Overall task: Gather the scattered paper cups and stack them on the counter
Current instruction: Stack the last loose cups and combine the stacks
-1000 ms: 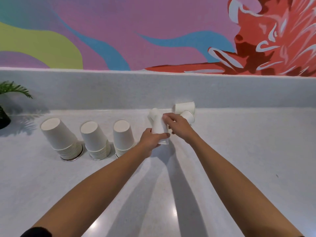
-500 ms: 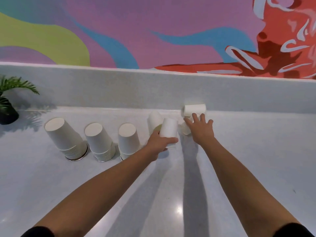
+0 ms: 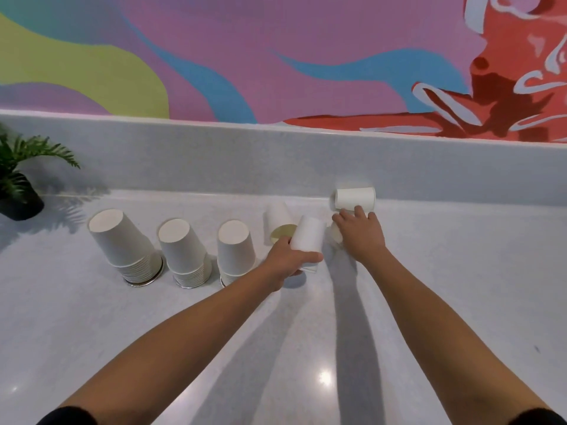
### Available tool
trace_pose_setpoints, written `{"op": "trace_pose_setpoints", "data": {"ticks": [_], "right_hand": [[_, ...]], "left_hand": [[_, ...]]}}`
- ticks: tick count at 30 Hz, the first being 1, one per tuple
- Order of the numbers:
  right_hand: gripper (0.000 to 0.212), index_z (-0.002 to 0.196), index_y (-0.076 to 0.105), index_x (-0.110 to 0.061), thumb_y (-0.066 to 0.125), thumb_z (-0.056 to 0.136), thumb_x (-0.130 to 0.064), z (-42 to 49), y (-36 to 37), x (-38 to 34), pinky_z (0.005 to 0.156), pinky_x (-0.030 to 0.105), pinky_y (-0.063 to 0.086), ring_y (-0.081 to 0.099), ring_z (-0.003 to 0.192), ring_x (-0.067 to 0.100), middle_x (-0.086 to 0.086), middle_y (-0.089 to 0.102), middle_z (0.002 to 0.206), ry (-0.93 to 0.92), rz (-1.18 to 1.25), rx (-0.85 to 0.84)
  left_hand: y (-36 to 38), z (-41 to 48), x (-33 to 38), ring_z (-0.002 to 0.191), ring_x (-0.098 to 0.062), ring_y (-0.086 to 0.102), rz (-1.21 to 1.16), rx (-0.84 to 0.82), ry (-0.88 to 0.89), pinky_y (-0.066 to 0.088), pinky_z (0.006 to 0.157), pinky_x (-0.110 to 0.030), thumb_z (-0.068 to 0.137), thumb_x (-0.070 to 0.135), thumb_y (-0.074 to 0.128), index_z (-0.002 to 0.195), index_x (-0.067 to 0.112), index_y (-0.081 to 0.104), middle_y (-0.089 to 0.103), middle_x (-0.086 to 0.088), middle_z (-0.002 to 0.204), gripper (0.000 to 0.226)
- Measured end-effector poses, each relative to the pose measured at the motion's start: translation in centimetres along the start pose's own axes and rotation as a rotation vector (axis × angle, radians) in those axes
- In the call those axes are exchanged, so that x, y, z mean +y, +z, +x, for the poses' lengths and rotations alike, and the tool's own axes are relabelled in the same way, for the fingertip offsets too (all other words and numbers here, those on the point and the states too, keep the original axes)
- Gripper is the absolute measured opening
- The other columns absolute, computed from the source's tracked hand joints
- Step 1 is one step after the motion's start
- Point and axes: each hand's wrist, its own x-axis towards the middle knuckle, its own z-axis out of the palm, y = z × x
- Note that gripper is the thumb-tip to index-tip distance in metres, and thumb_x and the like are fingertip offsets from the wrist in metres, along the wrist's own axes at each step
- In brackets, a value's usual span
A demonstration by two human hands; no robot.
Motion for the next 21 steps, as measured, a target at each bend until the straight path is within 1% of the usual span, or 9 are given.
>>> {"op": "trace_pose_setpoints", "data": {"ticks": [2,4,6,8,10,12,15,18,21], "right_hand": [[0.048,0.13,0.044,-0.015,0.058,0.085,-0.025,0.1,-1.4,0.0,0.085,0.037,0.039,0.046,0.116,0.029,0.003,0.051,0.13,0.166,0.293,0.153],[0.056,0.127,0.045,-0.013,0.067,0.08,-0.033,0.0,-3.2,-0.3,0.085,0.037,0.043,0.051,0.111,0.027,0.005,0.053,0.125,0.368,0.758,0.32],[0.056,0.125,0.045,-0.013,0.07,0.08,-0.034,0.1,-5.2,-0.8,0.084,0.034,0.048,0.056,0.105,0.023,0.004,0.055,0.118,0.497,1.19,0.441],[0.052,0.124,0.044,-0.014,0.068,0.083,-0.034,0.1,-6.9,-1.2,0.085,0.033,0.051,0.058,0.101,0.021,-0.001,0.054,0.111,0.527,1.382,0.47],[0.049,0.126,0.046,-0.015,0.066,0.086,-0.036,-0.2,-7.7,-1.5,0.086,0.032,0.051,0.056,0.099,0.018,0.0,0.055,0.113,0.463,1.36,0.422],[0.048,0.127,0.05,-0.014,0.064,0.088,-0.037,-0.4,-7.6,-1.7,0.085,0.03,0.049,0.055,0.099,0.017,0.004,0.057,0.12,0.347,1.307,0.32],[0.049,0.131,0.051,-0.015,0.061,0.089,-0.04,-0.8,-7.2,-2.2,0.086,0.031,0.049,0.054,0.1,0.017,0.005,0.056,0.127,0.231,1.24,0.174],[0.047,0.129,0.052,-0.017,0.06,0.09,-0.041,-1.1,-6.7,-2.9,0.085,0.034,0.054,0.059,0.1,0.02,0.004,0.059,0.121,0.183,1.204,0.087],[0.041,0.122,0.06,-0.019,0.059,0.09,-0.043,-1.2,-6.4,-2.8,0.077,0.034,0.06,0.064,0.098,0.023,0.002,0.063,0.109,0.136,1.204,0.005]], "left_hand": [[-0.1,0.0,-0.3,0.111,-0.025,0.058,0.003,0.012,0.002,0.056,0.089,-0.04,0.068,0.026,0.085,0.131,0.014,0.045,0.056,-0.008,0.124,0.076],[-0.3,-0.1,-0.5,0.112,-0.026,0.058,-0.008,0.006,-0.008,0.055,0.09,-0.04,0.069,0.023,0.084,0.131,0.013,0.045,0.056,-0.01,0.125,0.073],[-0.4,-0.3,-0.6,0.112,-0.025,0.058,-0.021,-0.006,-0.03,0.055,0.089,-0.038,0.071,0.021,0.082,0.13,0.012,0.046,0.057,-0.01,0.125,0.07],[-0.5,-0.5,-0.4,0.112,-0.025,0.058,-0.016,-0.005,-0.042,0.055,0.088,-0.036,0.071,0.02,0.082,0.132,0.012,0.044,0.056,-0.01,0.126,0.072],[-0.4,-0.9,0.0,0.114,-0.026,0.057,0.003,-0.002,-0.028,0.055,0.09,-0.038,0.071,0.018,0.082,0.133,0.013,0.042,0.055,-0.009,0.126,0.074],[-0.2,-1.1,0.7,0.114,-0.026,0.057,-0.012,-0.014,0.012,0.055,0.091,-0.04,0.071,0.014,0.082,0.134,0.015,0.043,0.056,-0.008,0.125,0.074],[0.3,-1.4,1.6,0.11,-0.025,0.058,-0.051,-0.022,0.073,0.055,0.088,-0.038,0.068,0.012,0.083,0.132,0.016,0.047,0.06,-0.007,0.122,0.073],[0.8,-1.4,2.1,0.11,-0.024,0.057,-0.069,-0.017,0.082,0.054,0.093,-0.044,0.054,0.022,0.089,0.13,0.016,0.045,0.058,-0.006,0.122,0.088],[1.1,-1.3,2.1,0.107,-0.023,0.061,-0.138,-0.051,0.069,0.057,0.089,-0.04,0.052,0.023,0.089,0.129,0.014,0.046,0.06,-0.008,0.12,0.089]]}}
